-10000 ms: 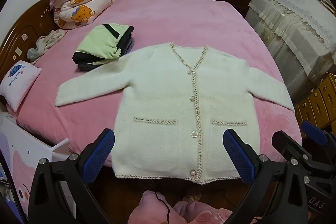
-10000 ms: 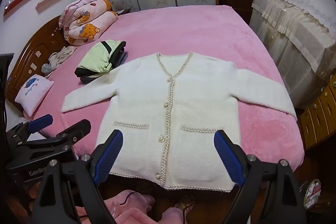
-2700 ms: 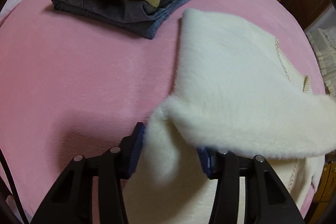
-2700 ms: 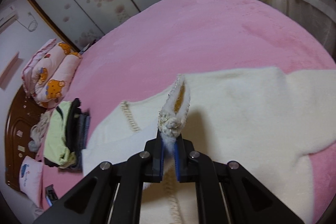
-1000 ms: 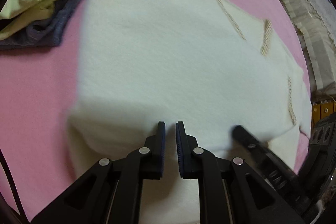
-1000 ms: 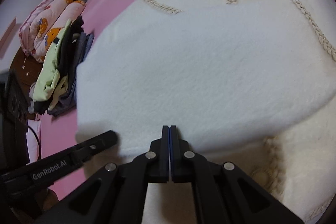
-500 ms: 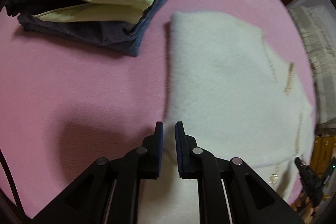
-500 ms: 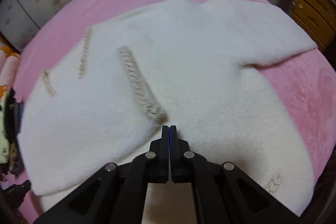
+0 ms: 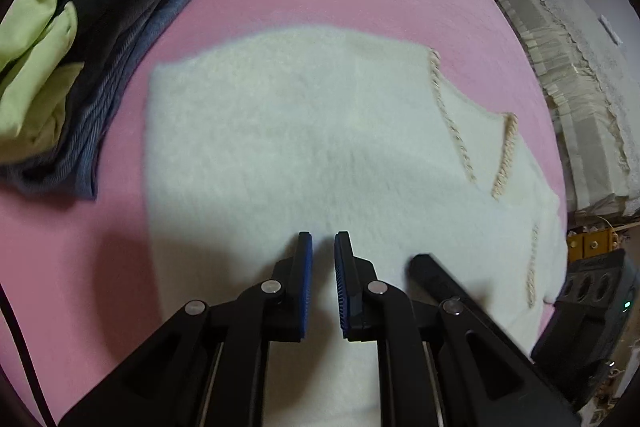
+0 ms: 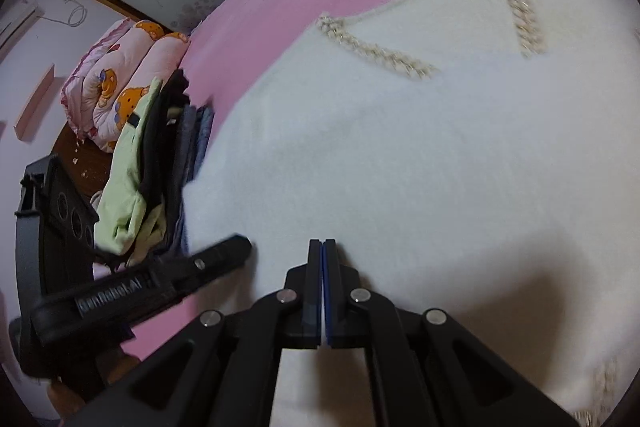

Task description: Fold large clothes

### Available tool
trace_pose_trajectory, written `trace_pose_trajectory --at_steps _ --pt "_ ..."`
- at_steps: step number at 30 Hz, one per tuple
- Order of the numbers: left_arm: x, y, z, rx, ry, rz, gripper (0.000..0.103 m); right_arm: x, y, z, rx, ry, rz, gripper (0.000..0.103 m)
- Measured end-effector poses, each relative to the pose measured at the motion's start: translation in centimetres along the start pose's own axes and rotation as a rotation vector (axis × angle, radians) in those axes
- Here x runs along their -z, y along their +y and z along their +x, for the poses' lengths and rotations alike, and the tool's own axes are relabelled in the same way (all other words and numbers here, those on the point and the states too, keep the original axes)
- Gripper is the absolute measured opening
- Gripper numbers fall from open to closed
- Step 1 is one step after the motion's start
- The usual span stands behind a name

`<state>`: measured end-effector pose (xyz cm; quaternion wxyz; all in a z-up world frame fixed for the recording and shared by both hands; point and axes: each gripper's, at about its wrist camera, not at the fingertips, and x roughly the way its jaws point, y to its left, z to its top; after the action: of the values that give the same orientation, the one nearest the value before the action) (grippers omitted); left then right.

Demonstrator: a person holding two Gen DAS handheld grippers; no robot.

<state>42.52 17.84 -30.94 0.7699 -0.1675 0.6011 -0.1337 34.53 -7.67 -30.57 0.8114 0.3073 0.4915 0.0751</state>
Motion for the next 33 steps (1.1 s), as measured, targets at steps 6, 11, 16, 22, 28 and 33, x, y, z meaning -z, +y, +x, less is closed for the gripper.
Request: trace_pose_trajectory --at_steps 6,11,16,22,28,33 --pt "-2.1 1.2 -0.5 -0.152 -0.137 -0.006 0.009 -4.4 -4.1 -1.9 0.102 -0.145 0.088 0.0" --pt "-2.8 2.2 -0.3 -0.149 -0.086 0.05 0.009 -5.9 -11.2 -6.2 0.271 -0.22 0.143 0.0" --pt "-2.3 1.6 -1.2 -0.257 -0.121 0.06 0.01 -6.4 -16.2 -11.2 0.403 -0.223 0.047 0.0" --pt "1.1 -2.2 -2.4 -0.33 -0.219 -0.064 0.047 -6.1 -16.8 -15.7 0.386 -0.252 0.038 0.0" --pt "7.6 -9.7 -3.1 -0.432 -0.234 -0.043 0.075 -4.0 -18.1 -18.9 0.413 -0.2 0.071 0.002" --pt "14.0 -15.6 -3.2 -0.53 -0.151 -0.006 0.075 -0.8 -20.4 -22.3 0.302 -0.094 0.073 0.009"
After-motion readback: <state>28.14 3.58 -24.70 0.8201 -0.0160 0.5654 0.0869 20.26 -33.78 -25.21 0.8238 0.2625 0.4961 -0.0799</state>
